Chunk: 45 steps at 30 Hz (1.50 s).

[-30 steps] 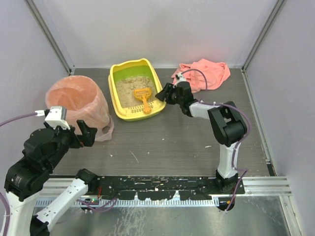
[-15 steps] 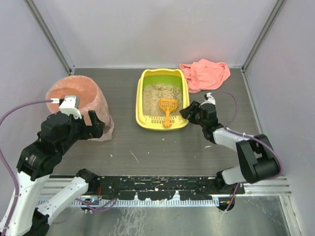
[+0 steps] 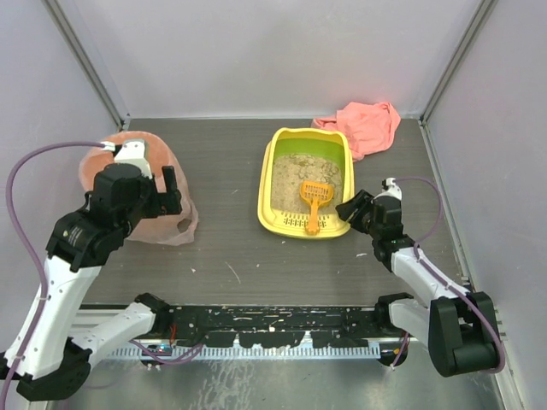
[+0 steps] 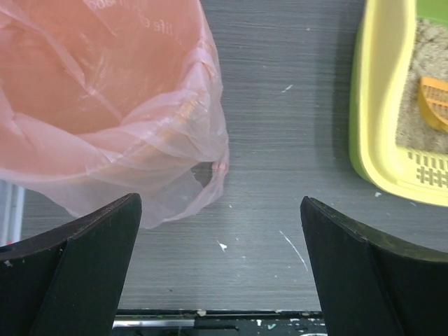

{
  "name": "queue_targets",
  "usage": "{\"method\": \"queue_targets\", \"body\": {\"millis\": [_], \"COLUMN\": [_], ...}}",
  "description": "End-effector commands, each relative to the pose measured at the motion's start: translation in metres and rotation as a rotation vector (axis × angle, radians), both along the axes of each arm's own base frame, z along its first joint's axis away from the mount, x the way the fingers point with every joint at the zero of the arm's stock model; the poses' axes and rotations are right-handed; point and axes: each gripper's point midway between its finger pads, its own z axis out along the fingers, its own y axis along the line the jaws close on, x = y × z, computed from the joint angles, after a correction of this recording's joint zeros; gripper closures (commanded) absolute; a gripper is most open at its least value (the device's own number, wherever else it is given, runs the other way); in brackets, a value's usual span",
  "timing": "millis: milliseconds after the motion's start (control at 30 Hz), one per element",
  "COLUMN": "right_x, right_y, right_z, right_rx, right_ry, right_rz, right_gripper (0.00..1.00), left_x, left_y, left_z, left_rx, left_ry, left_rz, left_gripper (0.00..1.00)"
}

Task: Clean the litter box

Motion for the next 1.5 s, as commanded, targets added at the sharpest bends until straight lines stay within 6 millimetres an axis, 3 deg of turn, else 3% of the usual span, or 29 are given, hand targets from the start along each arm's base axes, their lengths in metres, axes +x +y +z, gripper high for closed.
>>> {"method": "queue_targets", "body": {"millis": [0,133,333,433,667,867,1167,1267,1367,1467], "right_x": [0.004,0.005,0.003,-0.005,-0.026,-0.036,-0.040,-0.042,-0.043,-0.043], "right_y": [-0.023,-0.036,-0.036,-0.031,-0.030,-0.029,-0.030,-0.030,-0.031,-0.031], "right_z": [0.008,0.027,0.079,0.108,0.152,0.163,0.168,0.174,0.176,0.175], "right_rx": [-0.098,-0.154,-0.193,-0.209,-0.245,-0.243,-0.265,-0.265,-0.267,-0.272], "right_ry": [0.002,-0.021,-0.108,-0.165,-0.249,-0.277,-0.292,-0.305,-0.314,-0.313], "right_rz": [-0.051,-0.082,-0.045,0.004,0.049,0.057,0.067,0.067,0.065,0.066], "right_gripper": [0.30,0.17,0.13,0.13,0.13,0.13,0.13,0.13,0.13,0.13], "left_x": [0.017,0.028,0.057,0.080,0.128,0.151,0.165,0.166,0.169,0.171], "left_y": [0.012,0.020,0.029,0.022,0.002,0.009,0.008,0.005,-0.009,-0.041], "left_z": [0.021,0.015,0.006,-0.006,-0.026,-0.044,-0.078,-0.081,-0.072,-0.060], "left_rx": [0.075,0.166,0.220,0.190,0.198,0.243,0.242,0.232,0.165,0.048], "left_ry": [-0.059,-0.010,0.034,0.080,0.132,0.209,0.306,0.314,0.283,0.248], "left_rz": [0.057,0.101,0.150,0.112,0.051,0.089,0.096,0.085,0.045,-0.037], "left_gripper": [0.02,0.02,0.02,0.00,0.15,0.31,0.70,0.82,0.89,0.93]}}
